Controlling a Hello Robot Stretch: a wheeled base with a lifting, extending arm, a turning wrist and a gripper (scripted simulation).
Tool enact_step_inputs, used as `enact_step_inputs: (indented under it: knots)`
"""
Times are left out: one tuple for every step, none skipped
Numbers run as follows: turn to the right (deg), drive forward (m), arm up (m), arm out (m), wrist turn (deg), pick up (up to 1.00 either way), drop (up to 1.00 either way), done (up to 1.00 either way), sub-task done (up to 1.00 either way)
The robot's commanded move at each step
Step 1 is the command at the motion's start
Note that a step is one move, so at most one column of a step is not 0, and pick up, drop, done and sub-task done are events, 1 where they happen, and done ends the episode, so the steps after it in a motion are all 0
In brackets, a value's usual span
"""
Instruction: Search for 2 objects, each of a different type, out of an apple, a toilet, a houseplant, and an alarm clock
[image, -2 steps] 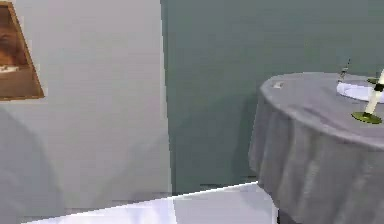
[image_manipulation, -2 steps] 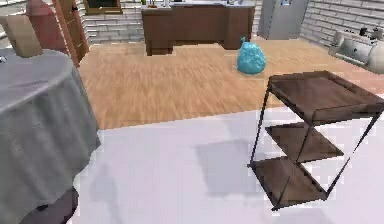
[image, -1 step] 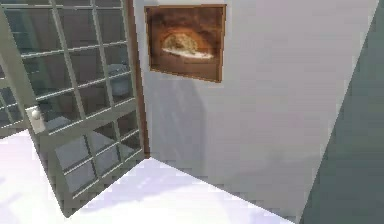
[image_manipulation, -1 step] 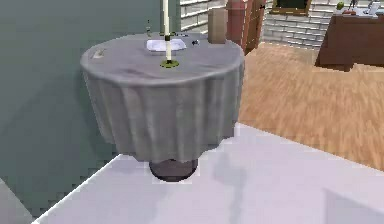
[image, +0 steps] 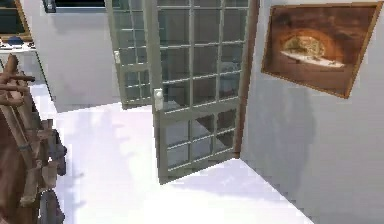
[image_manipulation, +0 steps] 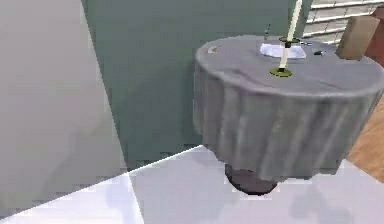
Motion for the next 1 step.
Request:
enact_step_inputs:
  knots:
    - [0.0,0.65,0.00,0.00,0.0,0.00,0.00,0.00,0.00]
